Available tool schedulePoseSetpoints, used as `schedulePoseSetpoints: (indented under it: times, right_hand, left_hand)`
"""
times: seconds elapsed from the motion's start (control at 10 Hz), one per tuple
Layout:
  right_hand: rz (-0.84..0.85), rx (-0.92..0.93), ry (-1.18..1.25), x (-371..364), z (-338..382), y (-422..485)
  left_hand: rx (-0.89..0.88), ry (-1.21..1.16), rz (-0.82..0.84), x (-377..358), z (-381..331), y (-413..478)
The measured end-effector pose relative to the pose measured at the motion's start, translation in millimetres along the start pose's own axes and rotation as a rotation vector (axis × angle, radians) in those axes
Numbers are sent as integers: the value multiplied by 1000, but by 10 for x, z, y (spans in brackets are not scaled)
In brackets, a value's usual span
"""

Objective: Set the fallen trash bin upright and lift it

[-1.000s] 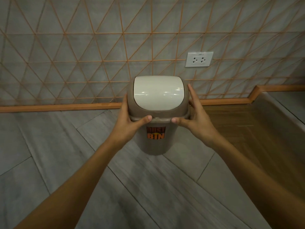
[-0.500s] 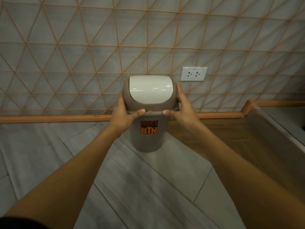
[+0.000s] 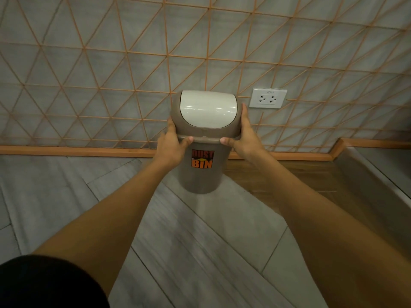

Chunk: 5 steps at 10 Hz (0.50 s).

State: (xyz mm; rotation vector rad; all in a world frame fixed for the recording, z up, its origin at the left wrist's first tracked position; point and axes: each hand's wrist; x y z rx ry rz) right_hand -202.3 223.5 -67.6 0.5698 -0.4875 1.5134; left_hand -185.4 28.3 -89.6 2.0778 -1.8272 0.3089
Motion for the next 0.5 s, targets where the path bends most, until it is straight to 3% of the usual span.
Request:
schedulePoseSetpoints:
  times: [0.3,0.5]
  right_hand:
    - [-11,-62,-250,90,203,-186]
    - [108,-41,-507,608,937,-509]
  left_hand:
    - [143,179,86,250,-197,-92]
    - [52,339,182,711,-1054,-383]
Point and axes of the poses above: each hand's wrist, its own y-axis towards the middle knuckle, its own x-axis out of the back of the hand, z = x × y, and after that the axes turned 10 degrees about -y, right-handed
